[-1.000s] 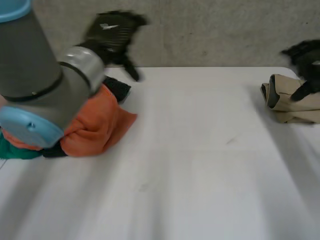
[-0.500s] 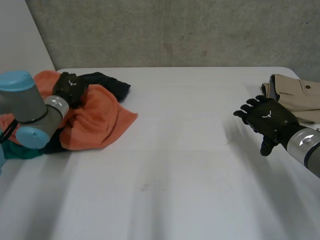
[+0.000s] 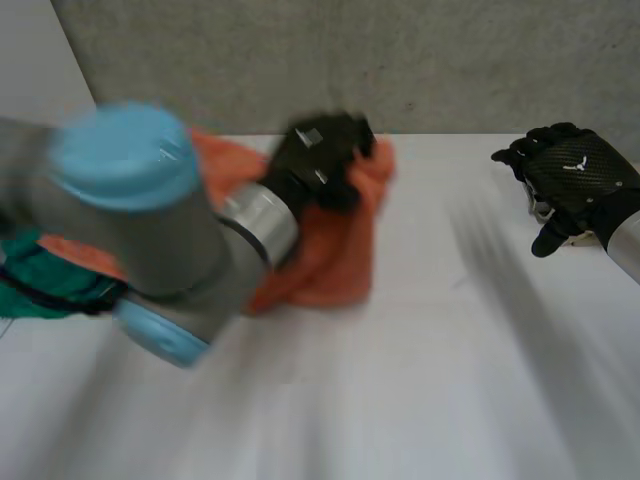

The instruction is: Fold the laundry.

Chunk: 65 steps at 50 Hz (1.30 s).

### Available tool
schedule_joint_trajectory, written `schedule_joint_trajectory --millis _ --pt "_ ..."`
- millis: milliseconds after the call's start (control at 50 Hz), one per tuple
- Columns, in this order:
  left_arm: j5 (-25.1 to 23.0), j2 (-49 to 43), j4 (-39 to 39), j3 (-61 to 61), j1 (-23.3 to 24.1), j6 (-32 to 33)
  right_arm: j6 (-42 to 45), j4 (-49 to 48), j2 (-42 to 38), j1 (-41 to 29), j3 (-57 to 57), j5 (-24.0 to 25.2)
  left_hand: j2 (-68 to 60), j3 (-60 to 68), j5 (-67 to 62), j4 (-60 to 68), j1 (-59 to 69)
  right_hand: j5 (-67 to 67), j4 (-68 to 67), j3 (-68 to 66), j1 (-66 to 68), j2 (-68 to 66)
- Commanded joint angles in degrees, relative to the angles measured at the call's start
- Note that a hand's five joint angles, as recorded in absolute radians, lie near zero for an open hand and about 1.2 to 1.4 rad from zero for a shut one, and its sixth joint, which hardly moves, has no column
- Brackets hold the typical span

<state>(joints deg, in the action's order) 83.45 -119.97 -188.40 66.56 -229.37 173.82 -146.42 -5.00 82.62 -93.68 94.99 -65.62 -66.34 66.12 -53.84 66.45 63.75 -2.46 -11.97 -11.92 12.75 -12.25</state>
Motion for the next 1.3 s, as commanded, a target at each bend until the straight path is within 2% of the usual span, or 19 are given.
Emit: schedule_joint_trajectory --millis 20,80,240,340,360,400,500,620,680,720,760,780,800,820,900,1000,1160,1220,1300 --pt "-0.83 -10.73 -0.48 -2.14 4.63 -1.74 -0.88 -0.01 -0.97 -0.01 -0.42 -0.12 34.11 -33.89 31.61 -34.22 -31.52 2.46 1.97 1.92 -2.75 2.25" --pt "-0.57 -10.12 -0.65 -1.88 4.20 -1.73 -0.88 0.08 -2.37 -0.01 -0.42 -0.12 47.86 -47.63 45.36 -47.96 -45.27 2.46 1.97 1.92 -2.75 2.25" --pt "0.05 4.82 0.49 4.62 -3.88 2.56 -1.41 1.31 -2.99 -0.54 -1.21 -0.39 48.22 -48.00 45.72 -48.33 -45.63 2.46 1.97 1.92 -2.75 2.25" --pt "0.14 11.15 1.98 12.61 -9.42 13.80 -2.29 7.01 -2.99 -3.16 -1.21 -0.21 47.88 -47.66 45.38 -47.99 -45.29 2.46 1.97 1.92 -2.75 2.25" --pt "0.05 11.94 2.33 15.93 -12.12 19.74 -2.55 8.07 -3.08 -3.87 -1.30 -0.12 47.88 -47.66 45.38 -47.99 -45.29 2.46 1.97 1.92 -2.75 2.25" --pt "0.05 12.04 2.34 19.98 -15.64 27.48 -3.69 10.97 -4.22 -6.33 -1.56 0.05 48.05 -47.83 45.55 -48.16 -45.46 2.46 1.97 1.92 -2.75 2.25" --pt "-0.92 11.07 1.55 24.83 -22.42 39.10 -9.40 11.68 -9.40 -11.16 -1.82 0.05 49.22 -49.00 46.72 -49.33 -46.63 2.46 1.97 1.92 -2.75 2.25" --pt "-1.01 2.38 1.54 24.06 -26.30 44.75 -14.94 8.26 -17.31 -16.17 -4.46 -0.65 50.58 -50.35 48.07 -50.68 -47.98 2.46 1.97 1.92 -2.75 2.25" --pt "-0.74 -1.41 1.55 22.30 -26.39 46.69 -15.47 4.66 -20.83 -18.46 -5.60 -3.45 50.24 -50.02 47.74 -50.35 -47.65 -2.15 -2.63 -2.69 1.85 -2.36" --pt "-0.66 -2.29 1.46 21.33 -26.48 47.13 -15.30 1.07 -22.49 -19.34 -6.13 -6.08 48.06 -47.84 45.56 -48.17 -45.47 -15.69 -16.18 -16.23 15.39 -15.90" --pt "-0.66 -2.90 1.28 19.93 -26.30 47.13 -14.95 -1.05 -23.47 -19.87 -6.66 -7.67 32.32 -32.10 29.82 -32.43 -29.73 -26.51 -26.99 -27.05 26.21 -26.72" --pt "-0.66 -3.08 1.11 19.40 -26.22 47.13 -14.86 -1.76 -23.99 -20.13 -6.92 -8.29 22.42 -22.19 19.91 -22.52 -19.83 -33.55 -34.04 -34.09 33.26 -33.76" --pt "-0.66 -3.17 0.93 18.96 -26.13 46.96 -14.68 -2.81 -24.78 -20.66 -7.71 -9.34 11.33 -11.10 8.82 -11.43 -8.74 -52.61 -53.09 -53.15 52.31 -52.82" --pt "-0.48 -3.43 0.58 17.91 -25.60 46.61 -14.59 -2.99 -24.88 -20.84 -8.15 -9.87 -13.26 13.49 -15.77 13.16 15.86 -63.29 -63.78 -63.83 62.99 -63.50" --pt "0.57 -2.30 0.93 17.02 -22.36 46.17 -13.89 -3.70 -23.74 -20.31 -7.80 -12.07 -13.66 13.88 -16.16 13.55 16.25 -67.54 -68.03 -68.08 67.25 -67.75" --pt "2.24 8.59 3.12 19.65 -15.94 40.91 -8.47 -1.16 -11.47 -19.61 -7.36 -12.43 -13.66 13.88 -16.16 13.55 16.25 -67.54 -68.03 -68.08 67.25 -67.75" --pt "2.68 28.89 4.62 22.82 -10.22 23.43 5.88 9.13 -3.52 -9.86 -12.89 -10.59 -13.66 13.88 -16.16 13.55 16.25 -67.54 -68.03 -68.08 67.25 -67.75" --pt "2.51 30.05 4.62 23.17 -10.04 19.99 7.99 10.97 -3.43 -8.71 -17.01 -9.53 -13.66 13.88 -16.16 13.55 16.25 -67.54 -68.03 -68.08 67.25 -67.75" --pt "2.33 25.25 4.45 23.61 -9.26 17.43 8.52 10.72 -6.84 -8.09 -21.24 -8.03 -13.66 13.88 -16.16 13.55 16.25 -67.54 -68.03 -68.08 67.25 -67.75"
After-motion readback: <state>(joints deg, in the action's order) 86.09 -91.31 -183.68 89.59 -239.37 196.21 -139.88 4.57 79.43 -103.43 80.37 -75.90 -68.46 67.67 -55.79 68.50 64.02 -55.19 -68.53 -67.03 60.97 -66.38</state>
